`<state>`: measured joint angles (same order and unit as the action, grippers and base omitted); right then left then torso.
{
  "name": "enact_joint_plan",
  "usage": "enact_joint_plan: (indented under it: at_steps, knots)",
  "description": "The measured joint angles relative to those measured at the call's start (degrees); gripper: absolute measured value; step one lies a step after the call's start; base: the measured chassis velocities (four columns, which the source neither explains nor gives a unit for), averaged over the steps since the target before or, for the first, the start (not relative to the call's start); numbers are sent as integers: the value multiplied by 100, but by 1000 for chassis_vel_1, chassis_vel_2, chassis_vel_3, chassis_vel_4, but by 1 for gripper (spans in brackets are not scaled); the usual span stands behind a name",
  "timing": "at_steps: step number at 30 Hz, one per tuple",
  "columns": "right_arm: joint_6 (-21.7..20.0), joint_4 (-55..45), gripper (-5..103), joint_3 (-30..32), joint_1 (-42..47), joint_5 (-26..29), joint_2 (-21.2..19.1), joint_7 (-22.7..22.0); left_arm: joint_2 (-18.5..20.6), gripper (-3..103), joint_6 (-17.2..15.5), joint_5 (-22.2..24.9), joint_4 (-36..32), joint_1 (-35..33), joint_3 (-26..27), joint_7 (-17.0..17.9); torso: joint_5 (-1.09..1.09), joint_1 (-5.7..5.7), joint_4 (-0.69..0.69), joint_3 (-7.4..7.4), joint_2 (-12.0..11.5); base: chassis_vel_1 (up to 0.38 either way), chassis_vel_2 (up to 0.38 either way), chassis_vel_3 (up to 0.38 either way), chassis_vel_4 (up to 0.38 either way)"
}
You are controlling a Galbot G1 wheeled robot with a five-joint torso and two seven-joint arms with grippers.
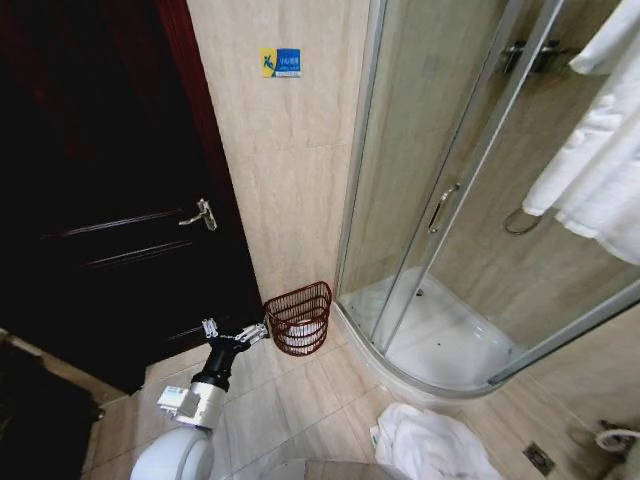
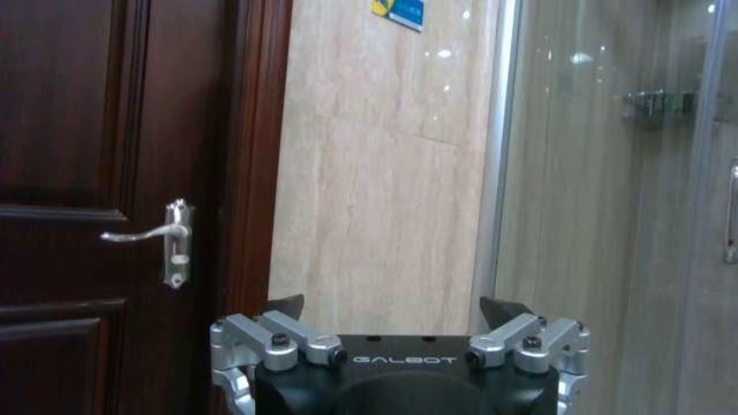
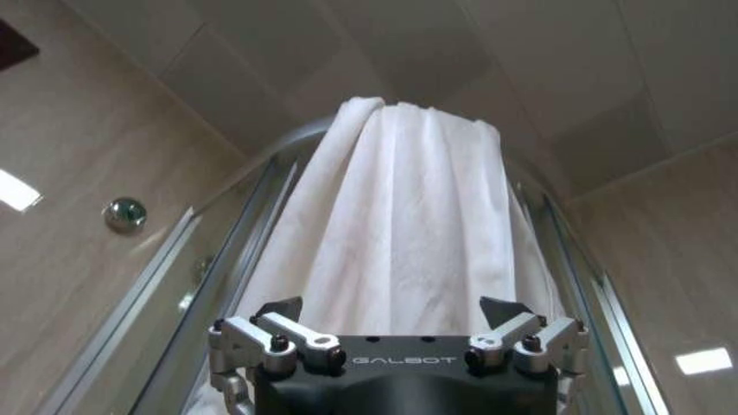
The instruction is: Discard the used towel into the hamper.
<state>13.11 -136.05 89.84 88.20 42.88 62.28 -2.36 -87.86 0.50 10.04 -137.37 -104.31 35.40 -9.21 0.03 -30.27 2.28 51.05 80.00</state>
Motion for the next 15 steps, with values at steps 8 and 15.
enact_joint_plan:
  at_steps: [8,15]
  knots:
    - [-396,520,100,240,-497,582,-1068,7,2,99,0,0,0,-1,0,0,0,6,-2,-2,4,28,-30,-23,23]
    - [-765,1230,100,-171,-1414,635,-2207,-212,2,99,0,0,0,1,0,0,-5,-2,2,1,1,0,0,0,0]
